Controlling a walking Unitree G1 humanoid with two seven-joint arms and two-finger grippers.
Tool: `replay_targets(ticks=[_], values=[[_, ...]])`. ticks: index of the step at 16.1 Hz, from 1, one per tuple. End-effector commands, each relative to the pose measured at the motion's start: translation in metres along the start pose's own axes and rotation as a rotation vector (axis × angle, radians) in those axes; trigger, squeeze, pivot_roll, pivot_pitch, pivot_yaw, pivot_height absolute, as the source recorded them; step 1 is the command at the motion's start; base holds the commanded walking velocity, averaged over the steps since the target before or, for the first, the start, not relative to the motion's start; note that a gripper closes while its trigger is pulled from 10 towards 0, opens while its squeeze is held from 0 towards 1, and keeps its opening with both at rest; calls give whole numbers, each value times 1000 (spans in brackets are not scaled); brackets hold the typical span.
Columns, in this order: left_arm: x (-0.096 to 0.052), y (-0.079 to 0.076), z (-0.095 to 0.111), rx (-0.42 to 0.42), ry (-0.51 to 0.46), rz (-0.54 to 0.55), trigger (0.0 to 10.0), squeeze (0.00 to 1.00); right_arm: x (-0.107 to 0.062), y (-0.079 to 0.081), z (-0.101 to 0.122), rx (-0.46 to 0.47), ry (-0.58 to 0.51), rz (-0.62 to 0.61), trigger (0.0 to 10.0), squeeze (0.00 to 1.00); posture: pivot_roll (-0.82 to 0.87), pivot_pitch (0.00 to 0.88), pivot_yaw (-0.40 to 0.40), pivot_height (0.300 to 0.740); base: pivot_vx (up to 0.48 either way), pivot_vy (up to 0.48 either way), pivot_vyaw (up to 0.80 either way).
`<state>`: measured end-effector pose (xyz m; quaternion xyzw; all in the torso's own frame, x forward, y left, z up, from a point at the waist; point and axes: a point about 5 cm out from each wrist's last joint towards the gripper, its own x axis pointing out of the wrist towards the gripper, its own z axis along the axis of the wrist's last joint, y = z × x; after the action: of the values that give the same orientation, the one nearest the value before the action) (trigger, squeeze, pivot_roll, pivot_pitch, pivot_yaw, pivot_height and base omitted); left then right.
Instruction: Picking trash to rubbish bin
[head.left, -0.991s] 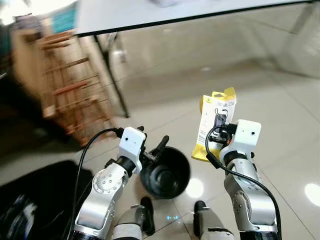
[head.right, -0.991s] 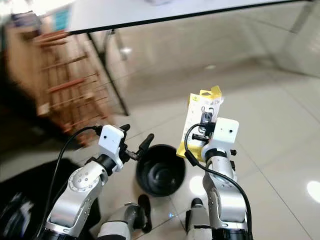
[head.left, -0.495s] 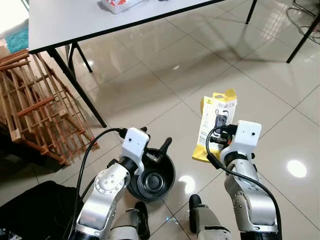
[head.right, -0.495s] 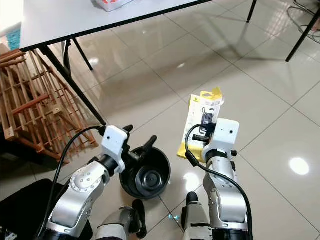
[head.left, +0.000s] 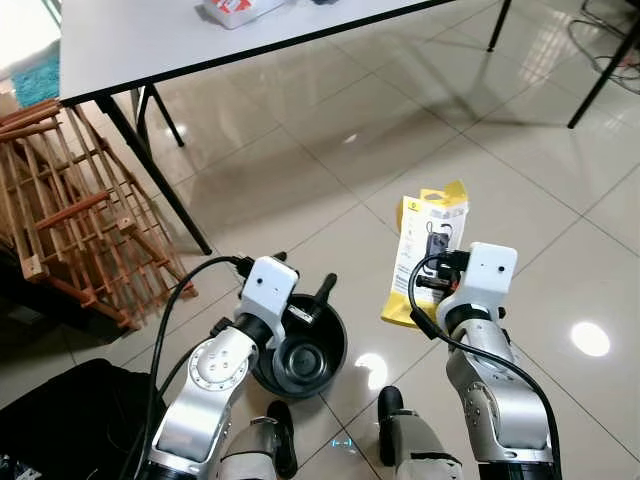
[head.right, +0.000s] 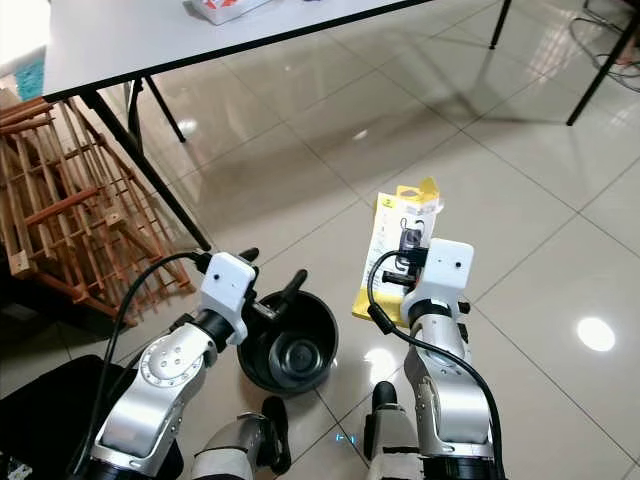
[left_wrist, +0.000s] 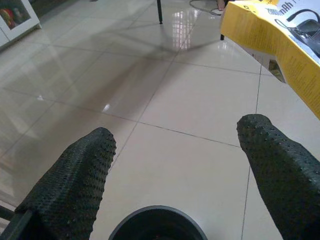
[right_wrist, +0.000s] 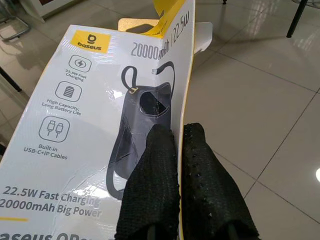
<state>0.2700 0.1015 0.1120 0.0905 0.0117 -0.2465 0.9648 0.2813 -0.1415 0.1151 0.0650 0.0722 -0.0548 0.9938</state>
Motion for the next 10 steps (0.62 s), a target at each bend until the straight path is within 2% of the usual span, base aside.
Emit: replay_targets(ticks=[1, 10], values=[[-3, 1, -6, 8, 23, 7, 10000, 0, -1, 3, -1, -8, -3, 10, 0, 0, -27, 281, 92, 740, 0, 0, 0], [-5, -2, -8, 3, 31, -35, 10000, 0, -1, 3, -4, -6, 3, 16, 0, 0, -28, 278, 96, 740, 0, 0, 0]])
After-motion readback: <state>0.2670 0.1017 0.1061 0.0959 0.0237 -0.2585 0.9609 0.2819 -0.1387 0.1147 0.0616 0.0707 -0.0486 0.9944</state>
